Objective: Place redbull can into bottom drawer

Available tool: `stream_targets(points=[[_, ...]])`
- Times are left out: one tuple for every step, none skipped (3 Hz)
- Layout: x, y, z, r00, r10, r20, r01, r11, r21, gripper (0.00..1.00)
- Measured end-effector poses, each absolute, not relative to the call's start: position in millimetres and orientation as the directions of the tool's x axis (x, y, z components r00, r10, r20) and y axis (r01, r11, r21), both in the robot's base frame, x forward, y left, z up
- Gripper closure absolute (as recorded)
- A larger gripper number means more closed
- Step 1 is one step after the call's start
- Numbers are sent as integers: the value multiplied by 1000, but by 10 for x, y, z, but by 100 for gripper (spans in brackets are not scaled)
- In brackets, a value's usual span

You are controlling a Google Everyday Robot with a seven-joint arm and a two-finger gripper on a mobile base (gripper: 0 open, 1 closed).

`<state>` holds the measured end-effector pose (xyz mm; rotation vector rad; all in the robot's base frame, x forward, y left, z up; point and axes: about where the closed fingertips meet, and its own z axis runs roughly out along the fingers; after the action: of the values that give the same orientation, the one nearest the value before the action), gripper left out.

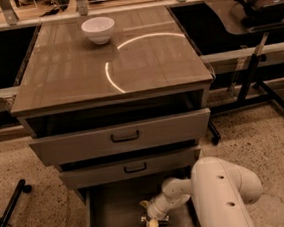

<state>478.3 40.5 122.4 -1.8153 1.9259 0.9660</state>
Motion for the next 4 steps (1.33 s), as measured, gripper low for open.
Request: stream_targets(points=[[4812,414,1224,-139,-748,-649,-967,-37,250,0],[4812,414,1250,-139,-748,-649,-967,-37,250,0],[4853,425,1227,-140,-748,-649,-968,-35,249,0],[4854,425,1256,-140,-748,-649,-968,-35,249,0]])
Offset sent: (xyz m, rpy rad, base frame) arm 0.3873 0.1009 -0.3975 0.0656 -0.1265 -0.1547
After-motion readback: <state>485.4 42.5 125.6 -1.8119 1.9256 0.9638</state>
